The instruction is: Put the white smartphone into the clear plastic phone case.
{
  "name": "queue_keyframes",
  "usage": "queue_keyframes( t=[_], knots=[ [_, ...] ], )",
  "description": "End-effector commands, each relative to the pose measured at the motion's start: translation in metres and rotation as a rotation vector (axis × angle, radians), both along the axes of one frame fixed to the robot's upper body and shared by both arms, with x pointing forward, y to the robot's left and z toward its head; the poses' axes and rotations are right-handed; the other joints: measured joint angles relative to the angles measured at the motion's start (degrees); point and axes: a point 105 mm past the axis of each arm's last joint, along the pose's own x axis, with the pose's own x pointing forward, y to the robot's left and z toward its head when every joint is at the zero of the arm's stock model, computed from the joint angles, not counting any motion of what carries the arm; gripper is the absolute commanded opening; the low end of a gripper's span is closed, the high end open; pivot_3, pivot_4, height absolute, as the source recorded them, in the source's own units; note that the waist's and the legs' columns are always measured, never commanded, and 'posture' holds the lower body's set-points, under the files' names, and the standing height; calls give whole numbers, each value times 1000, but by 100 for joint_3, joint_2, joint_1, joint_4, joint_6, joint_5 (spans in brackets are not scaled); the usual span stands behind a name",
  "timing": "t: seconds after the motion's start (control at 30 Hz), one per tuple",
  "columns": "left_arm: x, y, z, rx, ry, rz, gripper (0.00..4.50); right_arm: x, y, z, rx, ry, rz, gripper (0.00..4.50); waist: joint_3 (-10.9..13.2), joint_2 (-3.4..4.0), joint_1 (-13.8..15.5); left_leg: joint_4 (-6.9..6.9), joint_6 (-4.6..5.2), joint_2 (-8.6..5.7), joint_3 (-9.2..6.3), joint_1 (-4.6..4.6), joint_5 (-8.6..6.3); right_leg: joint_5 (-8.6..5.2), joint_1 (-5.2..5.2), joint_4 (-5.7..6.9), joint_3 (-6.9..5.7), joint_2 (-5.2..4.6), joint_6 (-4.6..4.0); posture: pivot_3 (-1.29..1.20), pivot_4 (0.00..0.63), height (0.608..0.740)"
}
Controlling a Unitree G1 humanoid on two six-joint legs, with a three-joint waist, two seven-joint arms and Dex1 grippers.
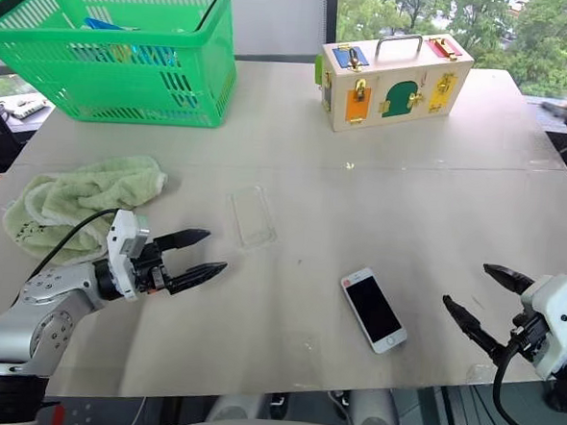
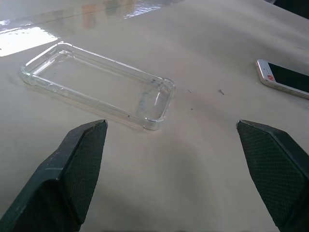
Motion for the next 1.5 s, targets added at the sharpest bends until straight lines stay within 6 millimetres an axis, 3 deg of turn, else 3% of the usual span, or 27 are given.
queue_keyframes(
  t=[0.03, 0.13, 0.27, 0.43, 0.63, 0.73, 0.83, 1.03, 1.33, 1.5],
  knots=[
    [3, -4, 10, -3, -30, -26, 4500, 4, 16, 14, 15, -67, 50, 4406, 0, 0, 0, 0, 0, 0, 0, 0, 0, 0, 0, 0, 0, 0, 0, 0, 150, 740],
    [7, -8, 25, -28, -81, -85, 4500, 2, 49, 27, 76, -105, 213, 4406, 2, 2, -6, 3, 1, 6, 0, 1, 1, 0, 0, 0, -4, 6, 0, 0, 150, 740],
    [6, -12, 24, 113, -96, -264, 4500, -8, 80, 41, 120, -107, 404, 4406, 2, 2, -7, 3, 1, 10, 3, 3, 1, 1, 1, 1, -3, 14, -1, 0, 150, 740],
    [30, -15, 23, 247, -132, -295, 4500, -6, 92, 41, 57, -106, 463, 4406, 0, -1, 54, 4, 1, 7, 6, -2, 1, 2, 2, -2, 9, 32, -2, 0, 150, 740],
    [59, -27, 1, 444, -63, -460, 4500, -8, 98, 39, 15, -114, 462, 4406, -2, -6, 136, 4, 4, -3, 9, -7, -1, 7, 5, -3, 16, 51, -5, 0, 150, 740],
    [70, -34, -9, 481, -7, -503, 3703, -13, 100, 38, 0, -108, 457, 4500, -3, -11, 129, 6, 7, -6, 10, -5, -2, 9, 9, -3, 14, 63, -3, 0, 150, 740],
    [72, -38, -16, 508, 54, -554, 2442, -17, 100, 39, -8, -111, 447, 4500, -6, -13, 96, 10, 16, -6, 17, -1, -8, 18, 12, -4, 25, 65, 13, 0, 150, 740],
    [66, -46, -7, 401, 166, -486, 164, -20, 98, 35, -14, -113, 403, 4500, -9, -12, 90, 12, 18, 5, 15, 10, -9, 18, 21, -3, 57, 82, 13, 0, 150, 740],
    [61, -112, 45, 132, 357, -112, 76, -17, 100, 32, 0, -123, 381, 4500, -5, -18, 114, 50, 19, 6, -7, -9, -8, 9, 45, -2, 84, 104, 0, 0, 150, 740],
    [70, -148, 44, 113, 400, -34, 76, -11, 100, 32, -9, -125, 398, 4500, -6, -19, 78, 52, 19, 4, -4, 1, -8, 24, 52, -1, 93, 113, 25, 0, 150, 740]
  ],
)
